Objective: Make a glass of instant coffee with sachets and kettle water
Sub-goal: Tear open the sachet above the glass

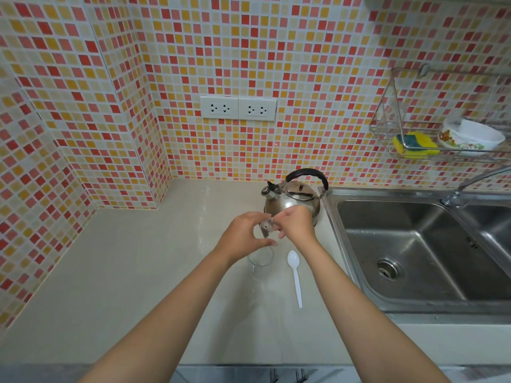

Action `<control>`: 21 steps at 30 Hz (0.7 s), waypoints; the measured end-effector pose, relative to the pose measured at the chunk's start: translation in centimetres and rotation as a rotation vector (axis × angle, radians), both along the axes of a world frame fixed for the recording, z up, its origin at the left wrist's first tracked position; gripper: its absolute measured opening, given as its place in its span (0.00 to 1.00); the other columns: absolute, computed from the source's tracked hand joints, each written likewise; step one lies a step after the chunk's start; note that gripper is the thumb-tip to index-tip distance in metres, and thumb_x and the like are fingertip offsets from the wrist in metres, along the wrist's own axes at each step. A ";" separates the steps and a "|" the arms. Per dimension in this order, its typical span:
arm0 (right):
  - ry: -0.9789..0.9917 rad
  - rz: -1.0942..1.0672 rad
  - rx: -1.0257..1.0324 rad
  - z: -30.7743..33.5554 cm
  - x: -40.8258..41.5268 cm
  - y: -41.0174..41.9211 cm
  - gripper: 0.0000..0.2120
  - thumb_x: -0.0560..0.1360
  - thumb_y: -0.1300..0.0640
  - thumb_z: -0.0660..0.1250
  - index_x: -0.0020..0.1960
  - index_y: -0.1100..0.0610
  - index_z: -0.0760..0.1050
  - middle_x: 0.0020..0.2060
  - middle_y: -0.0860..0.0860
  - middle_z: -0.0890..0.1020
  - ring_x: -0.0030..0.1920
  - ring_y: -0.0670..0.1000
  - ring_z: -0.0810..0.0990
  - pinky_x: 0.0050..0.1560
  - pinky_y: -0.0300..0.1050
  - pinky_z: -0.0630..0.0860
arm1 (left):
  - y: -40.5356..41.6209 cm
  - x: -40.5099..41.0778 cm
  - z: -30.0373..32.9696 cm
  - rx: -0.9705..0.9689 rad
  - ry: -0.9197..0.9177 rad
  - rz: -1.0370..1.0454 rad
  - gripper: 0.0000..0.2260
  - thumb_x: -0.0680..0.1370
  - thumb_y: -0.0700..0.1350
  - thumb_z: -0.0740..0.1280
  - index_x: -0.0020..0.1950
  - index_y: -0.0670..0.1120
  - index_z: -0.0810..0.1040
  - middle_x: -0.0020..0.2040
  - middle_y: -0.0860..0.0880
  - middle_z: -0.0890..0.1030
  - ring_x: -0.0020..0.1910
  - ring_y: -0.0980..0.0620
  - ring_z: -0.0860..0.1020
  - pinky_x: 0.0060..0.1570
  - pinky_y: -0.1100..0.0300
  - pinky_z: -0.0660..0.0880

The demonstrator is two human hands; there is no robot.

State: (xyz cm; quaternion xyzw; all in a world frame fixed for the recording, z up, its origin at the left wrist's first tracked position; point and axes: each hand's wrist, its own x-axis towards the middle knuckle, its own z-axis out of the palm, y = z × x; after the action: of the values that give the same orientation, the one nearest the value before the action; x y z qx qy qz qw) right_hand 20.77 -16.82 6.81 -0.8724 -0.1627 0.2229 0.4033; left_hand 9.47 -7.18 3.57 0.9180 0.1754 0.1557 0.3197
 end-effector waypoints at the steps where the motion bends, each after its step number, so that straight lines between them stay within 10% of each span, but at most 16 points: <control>1: 0.010 -0.004 -0.022 0.2 -0.1 0.2 0.11 0.70 0.61 0.65 0.29 0.54 0.75 0.14 0.44 0.75 0.15 0.43 0.73 0.28 0.37 0.72 | 0.0 0.1 -0.2 0.031 -0.020 0.017 0.28 0.68 0.54 0.77 0.66 0.50 0.77 0.62 0.52 0.80 0.61 0.53 0.77 0.61 0.61 0.72; 9: 0.056 0.037 0.120 0.0 -0.1 0.0 0.07 0.67 0.58 0.72 0.31 0.53 0.78 0.26 0.49 0.79 0.22 0.43 0.76 0.22 0.29 0.71 | 0.2 -0.3 -0.6 0.184 -0.156 0.045 0.22 0.74 0.49 0.71 0.68 0.46 0.76 0.58 0.49 0.81 0.55 0.51 0.79 0.53 0.62 0.74; 13: 0.113 0.095 -0.226 1.0 -0.1 1.1 0.09 0.68 0.52 0.70 0.34 0.53 0.74 0.30 0.49 0.77 0.30 0.46 0.75 0.28 0.38 0.68 | 0.5 -0.3 -0.6 0.162 -0.131 0.007 0.24 0.75 0.51 0.70 0.70 0.47 0.74 0.59 0.49 0.80 0.57 0.51 0.79 0.55 0.60 0.75; 19: 0.109 0.067 -0.199 1.1 0.4 1.5 0.09 0.70 0.53 0.69 0.32 0.52 0.79 0.14 0.41 0.74 0.25 0.42 0.73 0.27 0.37 0.68 | 0.5 -0.3 -0.5 0.008 -0.158 0.011 0.25 0.73 0.54 0.71 0.69 0.48 0.75 0.55 0.52 0.79 0.55 0.54 0.78 0.56 0.61 0.74; 21: 0.109 0.059 -0.186 0.9 0.5 1.5 0.07 0.70 0.57 0.67 0.37 0.55 0.82 0.25 0.45 0.82 0.27 0.44 0.75 0.29 0.36 0.71 | 0.5 -0.2 -0.3 -0.002 -0.172 0.007 0.23 0.73 0.51 0.73 0.66 0.48 0.78 0.52 0.52 0.79 0.49 0.55 0.79 0.54 0.60 0.76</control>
State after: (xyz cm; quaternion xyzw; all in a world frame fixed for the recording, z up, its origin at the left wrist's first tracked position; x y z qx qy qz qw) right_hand 21.26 -15.35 7.69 -0.8876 -0.1449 0.2958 0.3220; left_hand 9.23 -6.63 3.24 0.9003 0.1509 0.2349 0.3339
